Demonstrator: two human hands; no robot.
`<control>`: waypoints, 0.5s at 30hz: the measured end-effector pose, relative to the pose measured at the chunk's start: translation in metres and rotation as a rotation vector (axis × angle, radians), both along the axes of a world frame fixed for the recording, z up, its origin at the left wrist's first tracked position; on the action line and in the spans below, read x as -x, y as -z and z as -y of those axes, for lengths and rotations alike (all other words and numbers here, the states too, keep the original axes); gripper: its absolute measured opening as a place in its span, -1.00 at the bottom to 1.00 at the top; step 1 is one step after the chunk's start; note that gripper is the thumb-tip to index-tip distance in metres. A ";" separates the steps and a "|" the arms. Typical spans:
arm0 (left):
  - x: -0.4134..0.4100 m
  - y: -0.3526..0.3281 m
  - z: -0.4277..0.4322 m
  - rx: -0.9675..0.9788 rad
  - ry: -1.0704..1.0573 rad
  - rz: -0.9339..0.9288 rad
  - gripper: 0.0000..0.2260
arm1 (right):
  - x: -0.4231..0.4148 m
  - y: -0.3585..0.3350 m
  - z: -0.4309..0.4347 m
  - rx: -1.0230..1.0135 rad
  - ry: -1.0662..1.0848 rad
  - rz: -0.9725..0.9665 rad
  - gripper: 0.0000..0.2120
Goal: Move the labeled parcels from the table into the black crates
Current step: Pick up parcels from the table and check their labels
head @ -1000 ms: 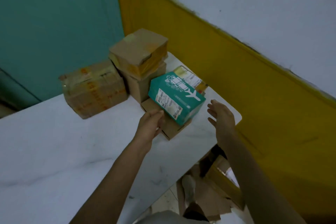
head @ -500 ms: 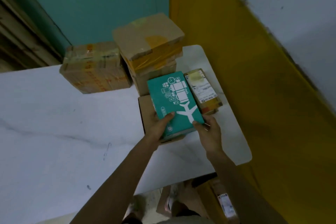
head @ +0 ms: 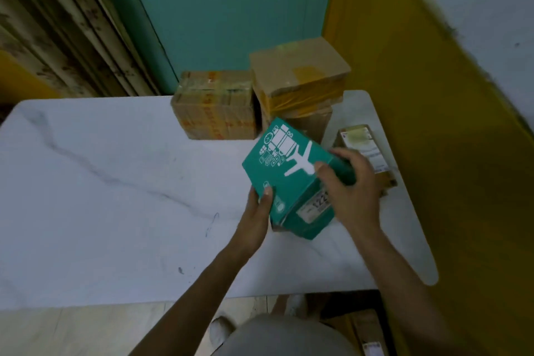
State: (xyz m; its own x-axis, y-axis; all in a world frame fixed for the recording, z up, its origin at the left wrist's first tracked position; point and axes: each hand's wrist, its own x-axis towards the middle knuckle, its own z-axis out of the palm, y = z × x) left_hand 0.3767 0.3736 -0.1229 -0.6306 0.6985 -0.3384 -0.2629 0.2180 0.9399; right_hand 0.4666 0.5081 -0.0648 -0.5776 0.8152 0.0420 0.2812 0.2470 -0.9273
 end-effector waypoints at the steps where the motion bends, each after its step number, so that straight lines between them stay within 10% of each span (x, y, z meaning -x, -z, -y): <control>1: 0.005 -0.004 0.007 -0.012 -0.040 -0.103 -0.46 | 0.006 -0.011 -0.008 -0.006 -0.006 0.016 -0.88; 10: 0.063 -0.021 0.066 0.226 -0.172 -0.924 -0.17 | 0.064 -0.087 -0.009 -0.014 -0.160 0.069 -0.78; 15: 0.079 -0.030 0.081 0.019 -0.104 -0.602 -0.74 | 0.086 -0.112 0.033 -0.039 -0.281 -0.130 -0.90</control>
